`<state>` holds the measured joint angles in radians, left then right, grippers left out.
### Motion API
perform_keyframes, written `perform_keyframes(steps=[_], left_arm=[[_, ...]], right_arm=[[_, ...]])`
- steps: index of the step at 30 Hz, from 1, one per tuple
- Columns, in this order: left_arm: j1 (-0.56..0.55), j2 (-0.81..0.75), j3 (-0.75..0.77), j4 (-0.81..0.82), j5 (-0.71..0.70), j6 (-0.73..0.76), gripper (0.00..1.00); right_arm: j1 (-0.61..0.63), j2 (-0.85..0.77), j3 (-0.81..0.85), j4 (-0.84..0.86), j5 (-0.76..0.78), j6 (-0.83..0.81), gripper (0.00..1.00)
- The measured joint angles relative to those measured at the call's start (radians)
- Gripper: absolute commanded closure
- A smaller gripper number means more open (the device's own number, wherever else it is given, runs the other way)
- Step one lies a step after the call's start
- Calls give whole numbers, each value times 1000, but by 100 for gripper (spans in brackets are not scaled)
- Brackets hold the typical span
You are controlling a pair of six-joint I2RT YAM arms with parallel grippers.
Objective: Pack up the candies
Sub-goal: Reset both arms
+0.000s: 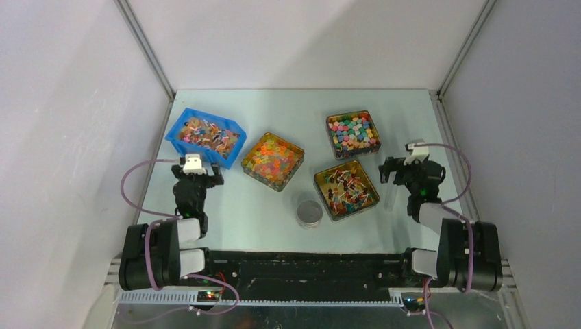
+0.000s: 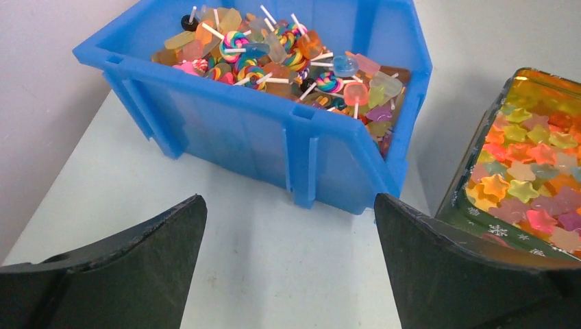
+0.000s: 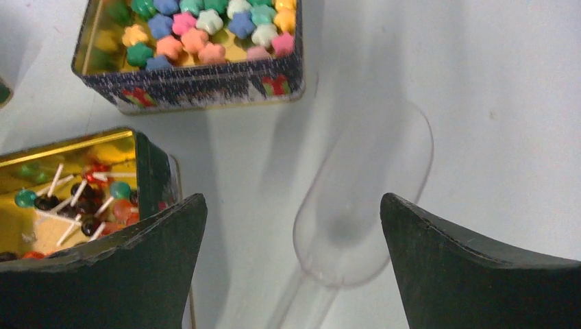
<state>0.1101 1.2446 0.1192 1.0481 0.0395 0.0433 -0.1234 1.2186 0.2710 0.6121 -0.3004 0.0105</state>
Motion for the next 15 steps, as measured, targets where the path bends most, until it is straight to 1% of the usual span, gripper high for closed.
perform_keyframes(steps=[2,4,6,8,11,15], left_arm=[[7,5,-4,14,9,-11,0],[10,7,-2,28,16,-27,0],[11,8,3,29,18,-39,0],[11,8,4,33,18,-46,0],[11,9,5,34,18,-48,0],[11,10,5,34,18,-53,0]], right_arm=[[5,52,56,-15,-22,-11,0],[18,91,95,16,-43,-19,1],[30,100,71,94,-26,-12,0],[38,113,0,217,2,-1,1],[45,135,-46,250,25,4,0],[57,139,-48,281,92,19,0]])
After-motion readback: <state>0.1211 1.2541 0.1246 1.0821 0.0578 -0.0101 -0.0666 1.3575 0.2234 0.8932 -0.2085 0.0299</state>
